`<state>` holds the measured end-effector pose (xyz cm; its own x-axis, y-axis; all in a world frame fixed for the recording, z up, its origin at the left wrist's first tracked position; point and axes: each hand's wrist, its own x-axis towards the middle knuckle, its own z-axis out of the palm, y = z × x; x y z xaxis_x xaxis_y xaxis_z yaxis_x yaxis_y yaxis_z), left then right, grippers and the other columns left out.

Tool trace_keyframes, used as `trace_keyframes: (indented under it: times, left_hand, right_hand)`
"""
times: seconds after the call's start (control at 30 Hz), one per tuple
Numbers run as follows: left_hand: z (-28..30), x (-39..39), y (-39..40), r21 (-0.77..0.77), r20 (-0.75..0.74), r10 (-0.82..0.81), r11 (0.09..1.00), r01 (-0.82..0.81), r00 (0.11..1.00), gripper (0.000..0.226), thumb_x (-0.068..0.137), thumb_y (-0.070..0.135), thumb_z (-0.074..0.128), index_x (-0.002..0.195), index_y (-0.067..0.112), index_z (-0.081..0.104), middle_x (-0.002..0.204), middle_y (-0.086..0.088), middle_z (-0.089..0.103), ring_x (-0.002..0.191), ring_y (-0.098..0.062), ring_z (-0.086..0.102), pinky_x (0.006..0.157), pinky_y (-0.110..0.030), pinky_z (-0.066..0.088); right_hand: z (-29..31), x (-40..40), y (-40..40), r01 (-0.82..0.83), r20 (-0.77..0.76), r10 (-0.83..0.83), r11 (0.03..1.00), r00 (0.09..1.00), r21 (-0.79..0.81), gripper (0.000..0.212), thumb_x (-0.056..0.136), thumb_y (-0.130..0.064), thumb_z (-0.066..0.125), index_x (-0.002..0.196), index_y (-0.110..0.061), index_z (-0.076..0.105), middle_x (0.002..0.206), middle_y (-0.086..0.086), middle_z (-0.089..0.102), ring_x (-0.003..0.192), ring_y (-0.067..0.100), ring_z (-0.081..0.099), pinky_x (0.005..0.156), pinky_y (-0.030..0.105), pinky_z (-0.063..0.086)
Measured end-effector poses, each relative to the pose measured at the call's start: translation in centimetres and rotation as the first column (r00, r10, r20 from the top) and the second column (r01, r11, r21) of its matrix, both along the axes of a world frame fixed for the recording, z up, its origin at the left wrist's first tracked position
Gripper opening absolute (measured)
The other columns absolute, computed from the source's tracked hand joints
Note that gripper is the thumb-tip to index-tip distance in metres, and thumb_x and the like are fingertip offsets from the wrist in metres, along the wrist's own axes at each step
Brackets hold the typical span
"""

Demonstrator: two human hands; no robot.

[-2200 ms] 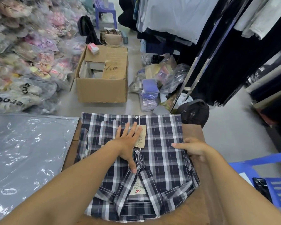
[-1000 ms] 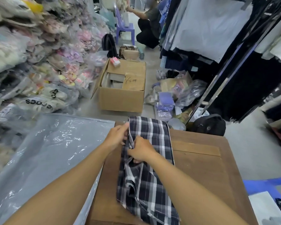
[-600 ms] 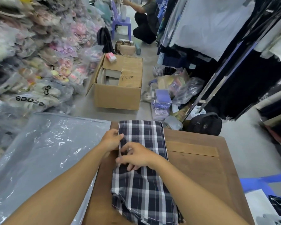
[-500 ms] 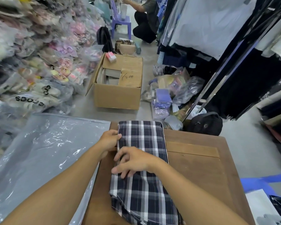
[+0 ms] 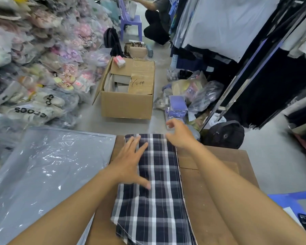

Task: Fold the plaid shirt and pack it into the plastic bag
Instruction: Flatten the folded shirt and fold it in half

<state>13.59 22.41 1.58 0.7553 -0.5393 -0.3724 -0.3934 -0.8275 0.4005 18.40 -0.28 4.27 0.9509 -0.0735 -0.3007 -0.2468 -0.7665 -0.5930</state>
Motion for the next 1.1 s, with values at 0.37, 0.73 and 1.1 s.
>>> trace_keyframes:
  times: [0.37,0.73,1.1]
  left_hand:
    - [-2.8,0.7,-0.6,0.188,-0.073,-0.071,0.979,0.084,0.995,0.166,0.035,0.085,0.075,0.145,0.033,-0.038,0.141,-0.001,-0.060,0.131,-0.028,-0.054,0.118,-0.055,-0.018]
    - [-2.3,0.7,-1.6,0.159,0.009,-0.039,0.987,0.037,0.999,0.156,0.042,0.103,0.048,0.147,0.023,-0.035,0.148,-0.004,-0.053,0.133,-0.025,-0.052,0.118,-0.050,-0.022]
    - [-3.5,0.6,-1.8,0.251,0.059,-0.064,0.967,0.047,0.996,0.159,0.042,0.106,0.040,0.146,0.012,-0.036,0.149,-0.013,-0.049,0.137,-0.030,-0.048,0.120,-0.052,-0.017]
  right_hand:
    - [-3.8,1.6,-2.8,-0.126,-0.176,0.127,0.992,0.976,0.016,0.026,0.092,-0.042,0.068,0.104,-0.022,0.056,0.102,-0.001,0.059,0.097,0.023,0.060,0.085,0.038,0.051]
    - [-4.5,-3.2,1.5,-0.240,0.125,0.306,0.894,0.944,-0.379,0.061,0.103,-0.054,0.035,0.156,-0.024,0.033,0.167,0.007,0.020,0.155,0.027,0.010,0.124,0.048,0.013]
    - [-7.5,-4.6,2.2,-0.396,-0.117,0.390,0.788,0.914,-0.471,0.072,0.099,-0.061,0.000,0.161,-0.026,-0.005,0.170,0.008,-0.010,0.155,0.024,-0.019,0.124,0.045,-0.014]
